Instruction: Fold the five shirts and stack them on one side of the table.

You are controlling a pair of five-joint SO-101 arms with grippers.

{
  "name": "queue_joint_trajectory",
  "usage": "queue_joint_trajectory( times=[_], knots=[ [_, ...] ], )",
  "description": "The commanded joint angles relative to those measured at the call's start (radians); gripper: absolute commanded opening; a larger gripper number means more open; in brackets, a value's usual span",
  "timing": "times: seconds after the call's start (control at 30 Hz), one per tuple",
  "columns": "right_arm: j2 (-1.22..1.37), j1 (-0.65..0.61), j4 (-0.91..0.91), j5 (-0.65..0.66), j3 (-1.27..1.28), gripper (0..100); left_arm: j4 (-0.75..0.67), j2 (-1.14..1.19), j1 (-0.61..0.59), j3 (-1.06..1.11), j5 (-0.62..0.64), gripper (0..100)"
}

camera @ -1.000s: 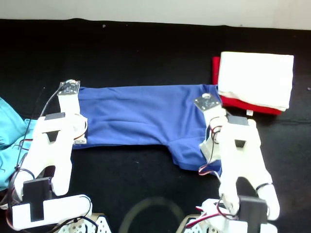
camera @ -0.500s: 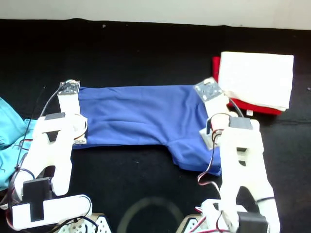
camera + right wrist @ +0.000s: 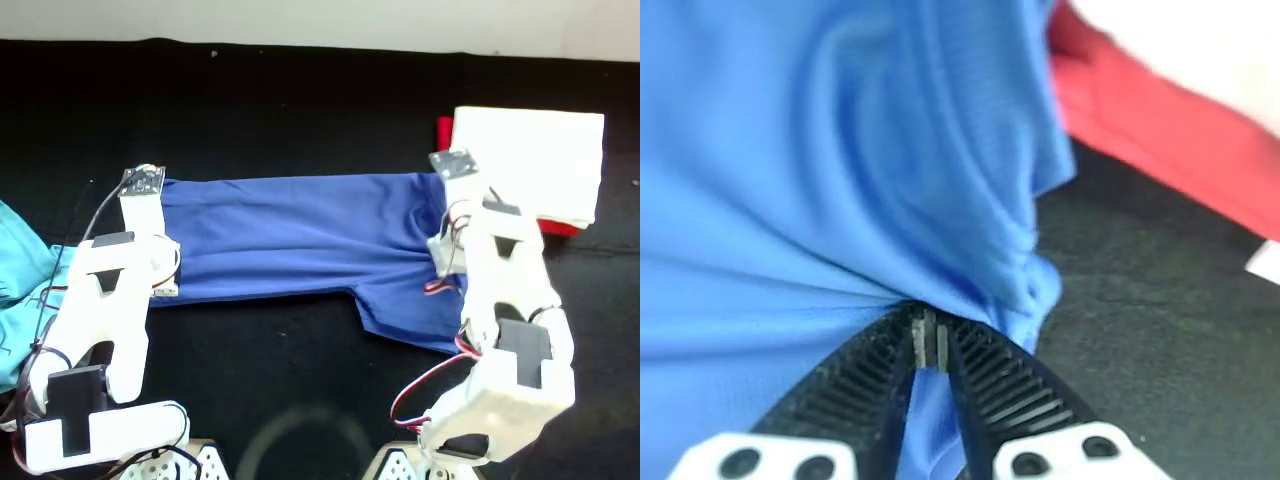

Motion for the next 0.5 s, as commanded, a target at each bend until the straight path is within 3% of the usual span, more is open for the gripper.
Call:
queue_joint_trajectory(
  times=[0.0,0.23,0.47],
  knots=[
    [0.002,0.019,0.090,-0.017,-0.113,0.7,-0.017,-0.001,0.012,0.007,0.006,1],
    [-0.114,-0.053,0.254,-0.017,-0.143,0.7,-0.017,-0.001,0.012,0.007,0.006,1],
    [-0.469,-0.183,0.302,-0.015,0.076,1.2,-0.017,-0.001,0.012,0.007,0.006,1]
  ],
)
